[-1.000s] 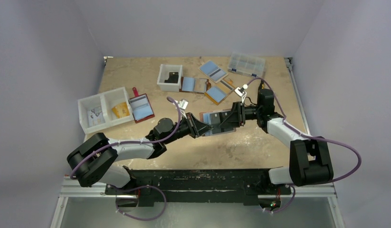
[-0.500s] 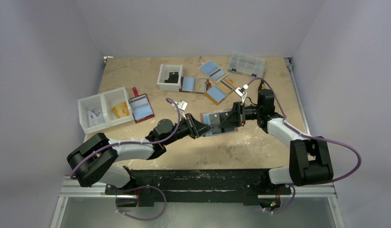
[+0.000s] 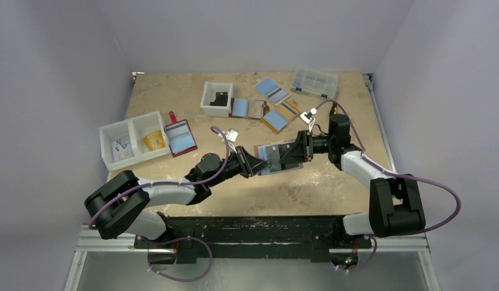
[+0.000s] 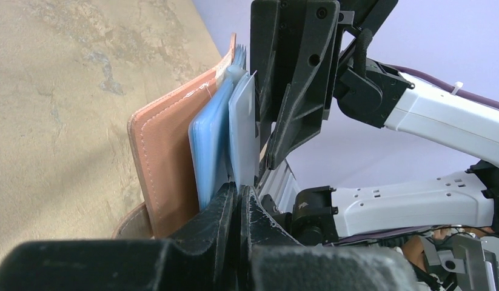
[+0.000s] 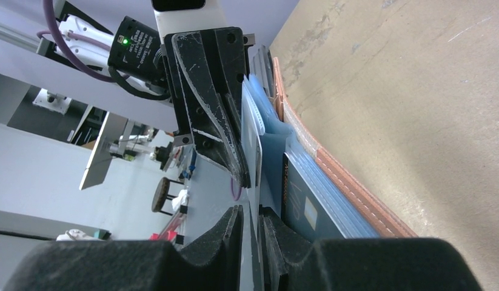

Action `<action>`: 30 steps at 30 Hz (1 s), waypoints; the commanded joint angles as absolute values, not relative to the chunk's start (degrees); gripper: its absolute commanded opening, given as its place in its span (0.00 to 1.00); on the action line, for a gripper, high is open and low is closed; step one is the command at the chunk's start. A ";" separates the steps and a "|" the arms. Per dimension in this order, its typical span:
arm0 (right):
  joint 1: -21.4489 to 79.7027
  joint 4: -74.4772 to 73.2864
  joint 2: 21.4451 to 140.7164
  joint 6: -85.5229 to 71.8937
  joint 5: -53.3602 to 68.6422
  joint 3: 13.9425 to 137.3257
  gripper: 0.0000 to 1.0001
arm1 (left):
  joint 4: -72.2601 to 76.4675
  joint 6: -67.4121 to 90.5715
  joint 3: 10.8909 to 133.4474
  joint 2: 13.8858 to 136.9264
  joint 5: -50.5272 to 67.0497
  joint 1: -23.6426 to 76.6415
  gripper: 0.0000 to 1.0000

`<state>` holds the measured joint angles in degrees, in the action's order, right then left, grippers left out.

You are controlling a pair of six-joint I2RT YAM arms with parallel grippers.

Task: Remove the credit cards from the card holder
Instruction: Remove the credit card from the card holder.

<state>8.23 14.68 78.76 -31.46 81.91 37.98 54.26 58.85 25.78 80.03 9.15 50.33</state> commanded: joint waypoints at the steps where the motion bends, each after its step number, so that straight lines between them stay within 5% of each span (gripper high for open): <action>1: 7.87 16.87 78.13 -31.90 83.49 38.04 0.23 | 53.18 58.54 24.80 78.75 6.53 50.10 0.00; 8: 7.91 17.67 78.13 -31.85 84.38 38.02 0.00 | 53.10 58.84 24.90 78.75 6.66 50.10 0.00; 21: 7.37 17.84 78.62 -30.63 84.64 37.97 0.00 | 54.59 62.38 23.75 78.39 9.67 48.31 0.17; 30: 6.98 13.01 78.84 -25.42 82.63 38.77 0.00 | 58.32 64.98 19.67 79.19 9.37 46.46 0.00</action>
